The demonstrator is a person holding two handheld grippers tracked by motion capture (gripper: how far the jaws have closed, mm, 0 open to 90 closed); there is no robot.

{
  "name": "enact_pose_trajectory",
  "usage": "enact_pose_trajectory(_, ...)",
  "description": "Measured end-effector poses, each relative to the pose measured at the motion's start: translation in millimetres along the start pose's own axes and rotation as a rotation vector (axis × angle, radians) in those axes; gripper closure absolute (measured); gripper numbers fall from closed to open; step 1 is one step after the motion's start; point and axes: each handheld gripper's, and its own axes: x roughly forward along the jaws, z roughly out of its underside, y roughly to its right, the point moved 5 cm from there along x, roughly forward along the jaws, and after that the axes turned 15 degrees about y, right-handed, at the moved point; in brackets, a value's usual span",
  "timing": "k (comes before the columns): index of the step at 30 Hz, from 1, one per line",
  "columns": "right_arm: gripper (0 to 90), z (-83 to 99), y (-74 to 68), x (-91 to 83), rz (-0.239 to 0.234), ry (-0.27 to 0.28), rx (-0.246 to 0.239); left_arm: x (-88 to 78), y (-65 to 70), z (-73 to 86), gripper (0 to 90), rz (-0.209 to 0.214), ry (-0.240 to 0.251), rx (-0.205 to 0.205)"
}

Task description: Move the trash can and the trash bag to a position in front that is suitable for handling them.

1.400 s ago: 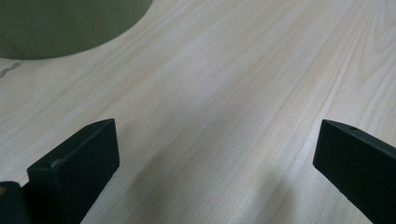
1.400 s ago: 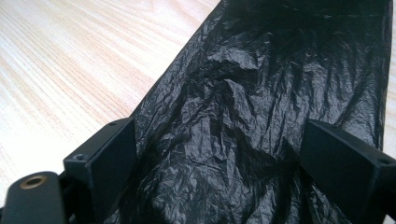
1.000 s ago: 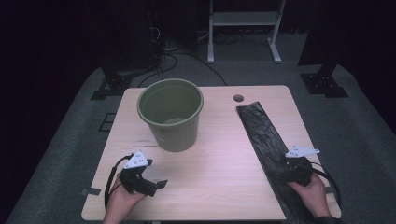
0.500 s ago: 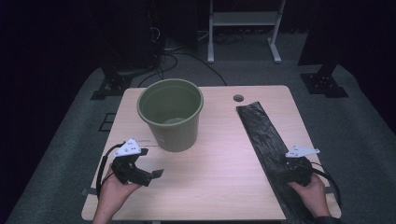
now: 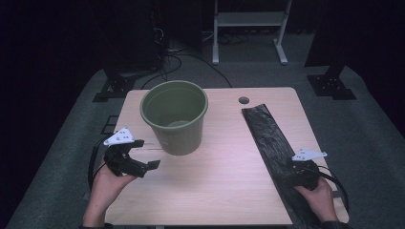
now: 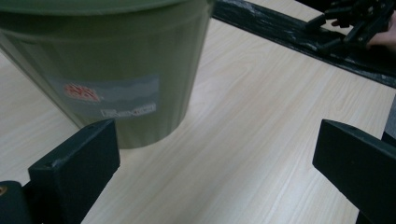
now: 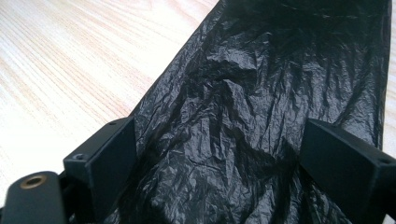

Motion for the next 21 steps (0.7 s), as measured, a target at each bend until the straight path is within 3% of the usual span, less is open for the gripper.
enact_pose_trajectory(10, 10.0, 0.0, -0.1, 0.1, 0.001, 0.0, -0.002, -4.0, -16.3, -31.9, 0.0, -0.026, 0.021, 0.003)
enact_pose_trajectory(21, 10.0, 0.0, -0.1, 0.0, 0.001, -0.001, -0.002, -5.2, -28.4, -62.5, 0.0, -0.016, 0.028, 0.015)
